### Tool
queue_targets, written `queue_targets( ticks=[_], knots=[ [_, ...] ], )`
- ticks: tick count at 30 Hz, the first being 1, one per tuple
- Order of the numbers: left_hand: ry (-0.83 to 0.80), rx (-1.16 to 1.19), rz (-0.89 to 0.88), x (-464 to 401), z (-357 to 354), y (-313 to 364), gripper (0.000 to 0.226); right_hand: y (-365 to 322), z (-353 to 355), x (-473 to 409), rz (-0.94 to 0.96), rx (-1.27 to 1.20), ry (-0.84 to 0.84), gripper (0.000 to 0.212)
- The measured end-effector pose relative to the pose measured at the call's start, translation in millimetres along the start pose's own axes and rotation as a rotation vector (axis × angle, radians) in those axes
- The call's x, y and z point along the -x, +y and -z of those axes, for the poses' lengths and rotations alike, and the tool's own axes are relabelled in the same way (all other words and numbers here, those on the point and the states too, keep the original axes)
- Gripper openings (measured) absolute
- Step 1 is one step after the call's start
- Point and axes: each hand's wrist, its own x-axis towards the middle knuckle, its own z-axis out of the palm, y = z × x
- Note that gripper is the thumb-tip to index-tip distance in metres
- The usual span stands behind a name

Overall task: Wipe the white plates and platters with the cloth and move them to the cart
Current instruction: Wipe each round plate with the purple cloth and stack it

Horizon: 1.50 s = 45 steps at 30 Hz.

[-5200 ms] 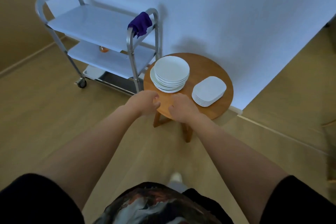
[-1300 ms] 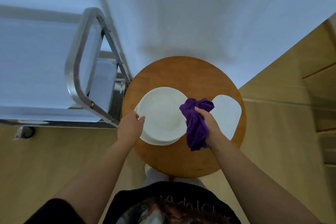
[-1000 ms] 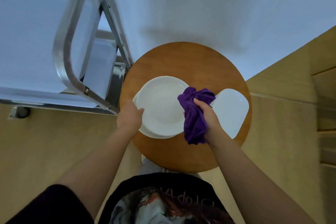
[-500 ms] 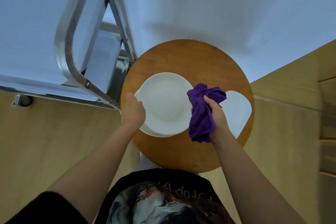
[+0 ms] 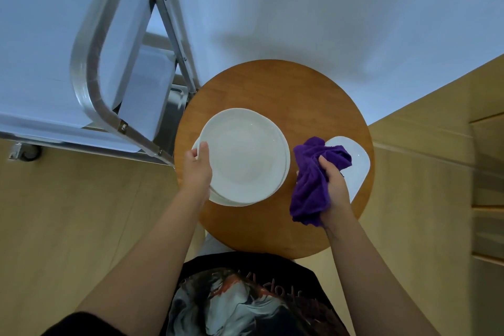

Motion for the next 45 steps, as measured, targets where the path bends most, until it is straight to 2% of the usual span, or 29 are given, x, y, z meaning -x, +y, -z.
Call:
queue_targets(
  ticks=[5, 8, 10, 12, 14, 15, 17, 20, 25, 27, 29, 31, 34, 37, 41, 43, 45],
  knots=[
    [-0.14, 0.152, 0.118, 12, 1, 8, 0.048, 1, -1, 4, 0.099, -0.074, 0.011, 0.016],
    [-0.213, 0.219, 0.184, 23, 1, 13, 0.053, 2, -12, 12, 0.317, 0.021, 0.012, 0.014],
    [-0.27, 0.273, 0.196, 33, -1, 15, 0.064, 8, -26, 17, 0.547, 0.224, 0.049, 0.03],
    [-0.316, 0.318, 0.177, 46, -7, 17, 0.073, 22, -37, 14, 0.75, 0.691, 0.214, 0.057],
    [-0.325, 0.328, 0.139, 61, -12, 20, 0.063, 36, -45, 9, 0.776, 1.146, 0.411, 0.069],
    [-0.318, 0.324, 0.124, 67, -13, 23, 0.053, 39, -49, 7, 0.759, 1.245, 0.465, 0.069],
    [-0.313, 0.32, 0.112, 75, -14, 25, 0.041, 39, -58, 2, 0.712, 1.268, 0.51, 0.069],
    [-0.363, 0.362, 0.069, 85, -13, 26, 0.048, 32, -73, 0, 0.761, 1.236, 0.492, 0.067],
    [-0.397, 0.32, -0.023, 100, -8, 33, 0.078, 29, -100, 17, 1.113, 1.235, 0.29, 0.065],
    [-0.392, 0.331, -0.067, 100, -4, 38, 0.075, 31, -106, 23, 1.285, 1.212, 0.158, 0.065],
    [-0.365, 0.338, -0.131, 99, 0, 44, 0.063, 35, -108, 28, 1.367, 1.175, -0.003, 0.064],
    [-0.364, 0.364, -0.168, 98, 4, 50, 0.056, 40, -105, 32, 1.36, 1.125, -0.172, 0.06],
    [-0.352, 0.438, -0.121, 95, 9, 52, 0.06, 48, -94, 40, 1.247, 1.104, -0.463, 0.055],
    [-0.371, 0.536, -0.035, 93, 15, 50, 0.07, 46, -79, 44, 1.16, 1.28, -0.66, 0.055],
    [-0.301, 0.49, 0.018, 96, 15, 51, 0.07, 33, -56, 42, 1.168, 1.507, -0.77, 0.057],
    [-0.261, 0.431, 0.032, 96, 13, 54, 0.062, 28, -45, 37, 1.254, 1.639, -0.79, 0.064],
    [-0.263, 0.337, 0.026, 94, 12, 58, 0.063, 24, -33, 31, 1.357, 1.779, -0.798, 0.074]
  ],
)
